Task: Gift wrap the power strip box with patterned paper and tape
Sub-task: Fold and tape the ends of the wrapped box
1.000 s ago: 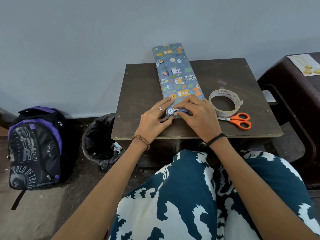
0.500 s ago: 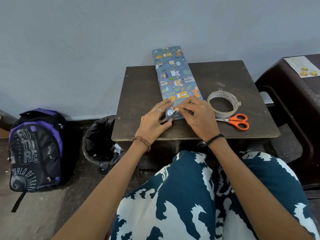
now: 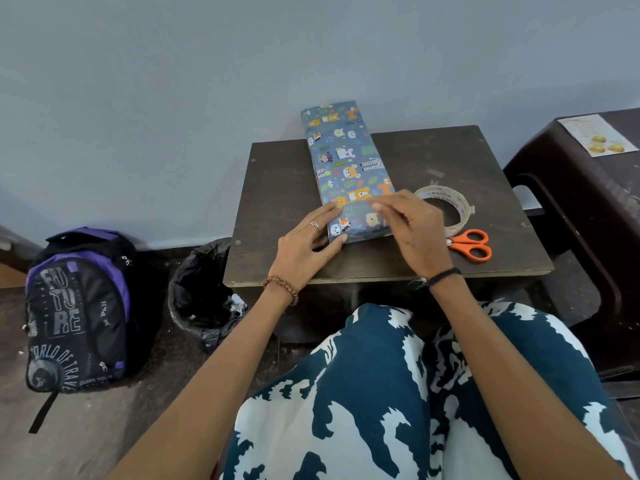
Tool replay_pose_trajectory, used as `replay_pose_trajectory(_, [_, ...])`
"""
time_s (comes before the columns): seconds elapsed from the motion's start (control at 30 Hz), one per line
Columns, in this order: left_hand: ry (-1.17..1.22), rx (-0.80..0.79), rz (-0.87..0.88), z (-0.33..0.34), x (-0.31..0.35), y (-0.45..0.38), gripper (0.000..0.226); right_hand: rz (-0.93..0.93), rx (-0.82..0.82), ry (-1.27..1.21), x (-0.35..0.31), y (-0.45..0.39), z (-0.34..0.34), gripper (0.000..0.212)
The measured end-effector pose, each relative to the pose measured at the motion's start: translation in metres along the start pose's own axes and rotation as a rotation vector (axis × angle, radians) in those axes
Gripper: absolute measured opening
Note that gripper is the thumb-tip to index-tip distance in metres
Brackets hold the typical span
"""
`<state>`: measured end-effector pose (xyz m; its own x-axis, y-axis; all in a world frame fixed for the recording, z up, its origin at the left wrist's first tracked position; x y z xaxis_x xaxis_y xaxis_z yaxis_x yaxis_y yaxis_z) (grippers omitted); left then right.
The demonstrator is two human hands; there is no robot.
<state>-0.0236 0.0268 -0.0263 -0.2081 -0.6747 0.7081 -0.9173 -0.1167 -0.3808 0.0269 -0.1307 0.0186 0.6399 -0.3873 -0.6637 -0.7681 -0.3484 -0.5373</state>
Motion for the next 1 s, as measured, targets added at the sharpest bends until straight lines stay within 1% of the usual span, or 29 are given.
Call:
replay_pose_trajectory(0.07, [-0.08, 0.009, -0.023, -0.003, 0.0, 0.0, 0.041, 0.086, 0.138, -0.076, 0.015, 0.004, -0.03, 0.016])
replay_pose_trajectory(0.13, [-0.153, 0.037, -0.04, -0.006, 0.002, 0.002, 0.041, 0.235, 0.254, -0.276, 0.035, 0.011, -0.056, 0.017])
replay_pose_trajectory(0.2, [-0.135, 0.091, -0.054, -0.008, 0.006, 0.005, 0.044, 0.319, 0.301, -0.418, 0.046, 0.015, -0.072, 0.018])
replay_pose_trajectory(0.27, [-0.132, 0.116, -0.033, -0.007, 0.014, 0.004, 0.048, 0.347, 0.295, -0.403, 0.052, 0.018, -0.082, 0.018])
replay_pose_trajectory(0.3, [-0.167, 0.103, -0.018, -0.004, 0.02, 0.001, 0.051, 0.369, 0.303, -0.392, 0.056, 0.019, -0.087, 0.018])
replay_pose_trajectory(0.4, [-0.368, -0.016, 0.08, 0.013, 0.04, -0.014, 0.065, 0.43, 0.321, -0.361, 0.067, 0.023, -0.096, 0.016])
replay_pose_trajectory(0.47, [-0.533, -0.139, 0.172, 0.029, 0.048, -0.025, 0.075, 0.415, 0.241, -0.278, 0.064, 0.021, -0.087, 0.017])
replay_pose_trajectory(0.53, [-0.646, -0.268, 0.197, 0.043, 0.043, -0.034, 0.081, 0.367, 0.112, -0.245, 0.057, 0.02, -0.064, 0.02])
replay_pose_trajectory(0.57, [-0.653, -0.331, 0.173, 0.048, 0.036, -0.037, 0.082, 0.352, 0.042, -0.233, 0.055, 0.02, -0.052, 0.023])
replay_pose_trajectory(0.63, [-0.583, -0.43, 0.111, 0.053, 0.023, -0.04, 0.078, 0.321, -0.09, -0.186, 0.052, 0.019, -0.029, 0.026])
replay_pose_trajectory(0.7, [-0.457, -0.431, 0.098, 0.052, 0.019, -0.041, 0.069, 0.253, -0.158, -0.107, 0.049, 0.015, -0.017, 0.026])
replay_pose_trajectory(0.8, [-0.357, -0.39, 0.104, 0.049, 0.02, -0.042, 0.059, 0.208, -0.178, -0.033, 0.05, 0.006, -0.015, 0.022])
replay_pose_trajectory(0.9, [-0.405, -0.354, 0.146, 0.048, 0.024, -0.041, 0.055, 0.217, -0.201, -0.047, 0.051, 0.002, -0.017, 0.018])
replay_pose_trajectory(1.0, [-0.493, -0.354, 0.17, 0.05, 0.026, -0.038, 0.054, 0.198, -0.205, -0.044, 0.044, 0.002, -0.021, 0.018])
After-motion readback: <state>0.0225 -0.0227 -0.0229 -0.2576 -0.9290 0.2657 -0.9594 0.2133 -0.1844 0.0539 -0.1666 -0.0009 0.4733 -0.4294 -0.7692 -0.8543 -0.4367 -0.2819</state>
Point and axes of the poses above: each hand's wrist, its own y-axis away from the middle knuckle, its own z-axis out of the palm, x = y × z, the point moved 9 cm from there along -y, towards the middle knuckle
